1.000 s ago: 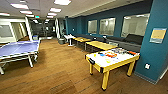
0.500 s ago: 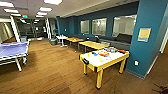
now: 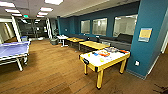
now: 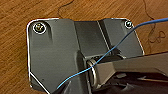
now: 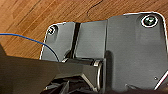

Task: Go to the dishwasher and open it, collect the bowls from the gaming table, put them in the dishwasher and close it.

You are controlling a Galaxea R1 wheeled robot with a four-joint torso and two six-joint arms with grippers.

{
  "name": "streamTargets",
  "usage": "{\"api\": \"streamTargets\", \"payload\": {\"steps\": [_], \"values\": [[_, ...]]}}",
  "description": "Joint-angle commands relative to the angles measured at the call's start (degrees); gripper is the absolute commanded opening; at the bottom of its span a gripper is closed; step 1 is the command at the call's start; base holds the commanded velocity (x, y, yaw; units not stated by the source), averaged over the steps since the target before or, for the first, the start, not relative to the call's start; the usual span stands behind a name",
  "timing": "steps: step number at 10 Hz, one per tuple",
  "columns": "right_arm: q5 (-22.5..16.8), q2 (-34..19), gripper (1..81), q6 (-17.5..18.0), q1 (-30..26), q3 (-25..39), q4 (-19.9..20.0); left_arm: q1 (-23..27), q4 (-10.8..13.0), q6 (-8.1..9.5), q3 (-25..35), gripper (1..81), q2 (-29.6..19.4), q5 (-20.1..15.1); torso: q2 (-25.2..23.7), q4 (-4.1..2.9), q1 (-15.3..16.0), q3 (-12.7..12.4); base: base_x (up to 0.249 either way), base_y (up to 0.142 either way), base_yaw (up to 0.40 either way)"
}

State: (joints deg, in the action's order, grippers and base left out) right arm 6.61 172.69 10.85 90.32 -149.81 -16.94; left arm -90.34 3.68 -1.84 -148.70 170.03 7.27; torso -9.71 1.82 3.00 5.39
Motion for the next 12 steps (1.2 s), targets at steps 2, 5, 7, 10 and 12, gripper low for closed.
{"api": "streamTargets", "payload": {"steps": [2,5,7,10,12], "values": [[-2.12,0.40,81.1,-0.30,-2.82,0.32,-0.90,2.67,0.63,-0.53,0.17,81.1,-0.13,-2.61,0.00,0.00,0.00,0.00,0.000,0.000,0.000],[-2.13,0.49,81.1,-0.21,-2.82,0.32,-0.90,2.67,0.71,-0.53,0.16,81.1,-0.13,-2.61,-0.09,0.00,-0.17,-0.05,0.140,0.000,0.000],[-2.12,0.40,81.1,-0.21,-2.73,0.32,-0.90,2.67,0.71,-0.53,0.16,81.1,-0.13,-2.61,-0.02,0.00,-0.05,-0.02,0.167,0.000,0.000],[-2.12,0.40,81.1,-0.30,-2.82,0.32,-0.98,2.67,0.54,-0.53,0.16,81.1,-0.13,-2.61,-0.05,0.00,-0.09,-0.02,0.158,0.000,0.000],[-2.12,0.49,81.1,-0.30,-2.82,0.32,-0.98,2.67,0.45,-0.53,0.16,81.1,-0.22,-2.61,-0.02,0.00,-0.09,-0.02,0.138,0.064,0.000]]}}
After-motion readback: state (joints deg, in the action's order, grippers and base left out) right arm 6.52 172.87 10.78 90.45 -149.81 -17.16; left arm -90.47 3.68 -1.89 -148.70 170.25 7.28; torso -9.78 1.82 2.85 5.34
